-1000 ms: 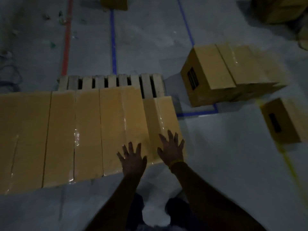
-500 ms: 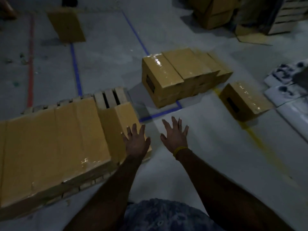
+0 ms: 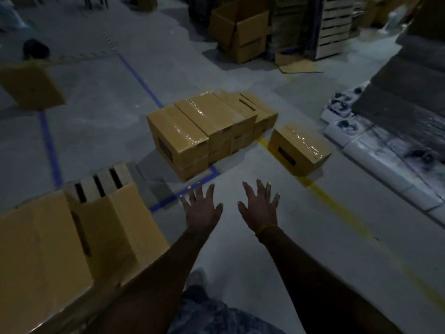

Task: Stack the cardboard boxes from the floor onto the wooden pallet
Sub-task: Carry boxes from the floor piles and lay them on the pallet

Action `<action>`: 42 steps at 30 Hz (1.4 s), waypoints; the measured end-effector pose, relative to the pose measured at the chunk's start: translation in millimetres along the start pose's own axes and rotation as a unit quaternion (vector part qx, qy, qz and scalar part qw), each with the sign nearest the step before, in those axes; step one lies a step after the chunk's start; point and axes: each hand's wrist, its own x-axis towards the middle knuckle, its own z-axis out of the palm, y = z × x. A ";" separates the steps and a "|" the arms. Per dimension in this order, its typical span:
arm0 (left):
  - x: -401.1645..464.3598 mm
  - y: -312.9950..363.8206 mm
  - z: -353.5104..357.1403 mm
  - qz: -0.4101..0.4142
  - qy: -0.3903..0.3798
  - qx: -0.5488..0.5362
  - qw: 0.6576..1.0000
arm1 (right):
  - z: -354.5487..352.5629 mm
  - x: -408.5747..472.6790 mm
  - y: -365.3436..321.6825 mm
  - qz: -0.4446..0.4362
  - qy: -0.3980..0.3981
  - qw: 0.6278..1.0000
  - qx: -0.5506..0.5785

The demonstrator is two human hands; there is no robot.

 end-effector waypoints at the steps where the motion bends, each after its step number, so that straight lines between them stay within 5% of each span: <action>1: 10.1 9.0 3.4 0.006 -0.001 0.000 1.000 | -2.3 7.6 8.7 0.007 0.000 1.000 0.003; 20: 270.6 234.1 51.6 0.124 -0.035 -0.010 0.992 | -77.4 227.4 209.7 0.120 0.008 0.993 0.020; 42: 468.6 569.9 148.8 0.026 -0.045 -0.067 0.996 | -175.1 490.1 547.2 0.080 -0.043 0.995 0.032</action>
